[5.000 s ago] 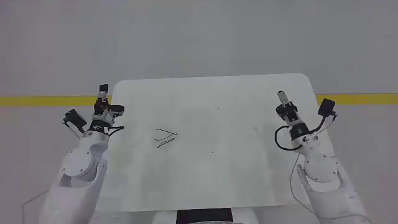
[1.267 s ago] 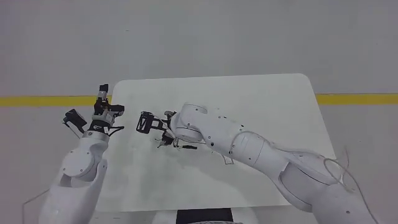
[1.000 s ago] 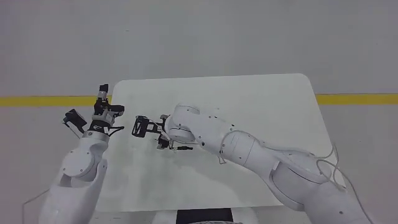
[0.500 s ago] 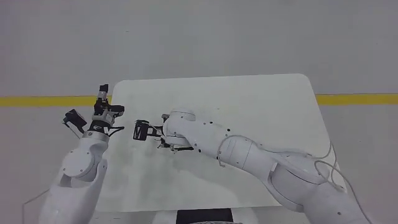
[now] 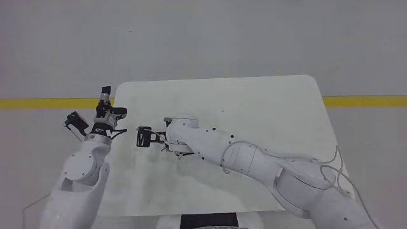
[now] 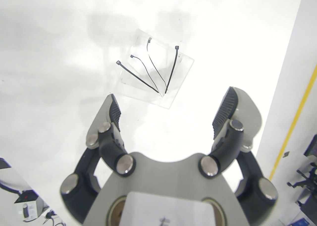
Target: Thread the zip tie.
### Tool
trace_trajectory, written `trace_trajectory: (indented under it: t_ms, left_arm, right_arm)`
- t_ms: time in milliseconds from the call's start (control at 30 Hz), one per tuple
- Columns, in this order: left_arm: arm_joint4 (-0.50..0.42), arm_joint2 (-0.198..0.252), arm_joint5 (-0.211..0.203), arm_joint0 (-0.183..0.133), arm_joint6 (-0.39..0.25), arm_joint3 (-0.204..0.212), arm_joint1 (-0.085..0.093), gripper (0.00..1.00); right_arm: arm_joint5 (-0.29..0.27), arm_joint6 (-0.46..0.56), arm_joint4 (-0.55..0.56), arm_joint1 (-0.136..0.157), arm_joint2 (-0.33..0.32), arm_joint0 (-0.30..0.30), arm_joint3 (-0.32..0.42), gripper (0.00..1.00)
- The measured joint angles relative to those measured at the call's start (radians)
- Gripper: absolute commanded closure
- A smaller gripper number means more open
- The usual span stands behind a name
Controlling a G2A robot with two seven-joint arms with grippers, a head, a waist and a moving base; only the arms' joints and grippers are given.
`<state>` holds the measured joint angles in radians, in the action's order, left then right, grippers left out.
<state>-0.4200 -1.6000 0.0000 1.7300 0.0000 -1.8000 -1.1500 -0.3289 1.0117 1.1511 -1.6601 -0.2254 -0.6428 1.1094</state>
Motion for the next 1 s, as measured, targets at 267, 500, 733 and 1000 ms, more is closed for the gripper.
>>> trace_trajectory:
  t_ms: [267,500,733,1000]
  left_arm:
    - [0.0,0.0,0.0,0.0,0.0,0.0,0.0,0.0]
    - [0.0,0.0,0.0,0.0,0.0,0.0,0.0,0.0]
    - [0.0,0.0,0.0,0.0,0.0,0.0,0.0,0.0]
    - [0.0,0.0,0.0,0.0,0.0,0.0,0.0,0.0]
  right_arm:
    - [-0.011,-0.011,-0.002,-0.026,0.022,0.019,-0.041,0.75]
    - [-0.011,-0.021,-0.044,-0.05,0.056,0.039,-0.094,0.7]
    - [-0.011,-0.016,-0.044,-0.074,0.055,0.033,-0.145,0.72]
    - [-0.011,0.001,-0.04,-0.11,0.055,0.016,-0.194,0.75]
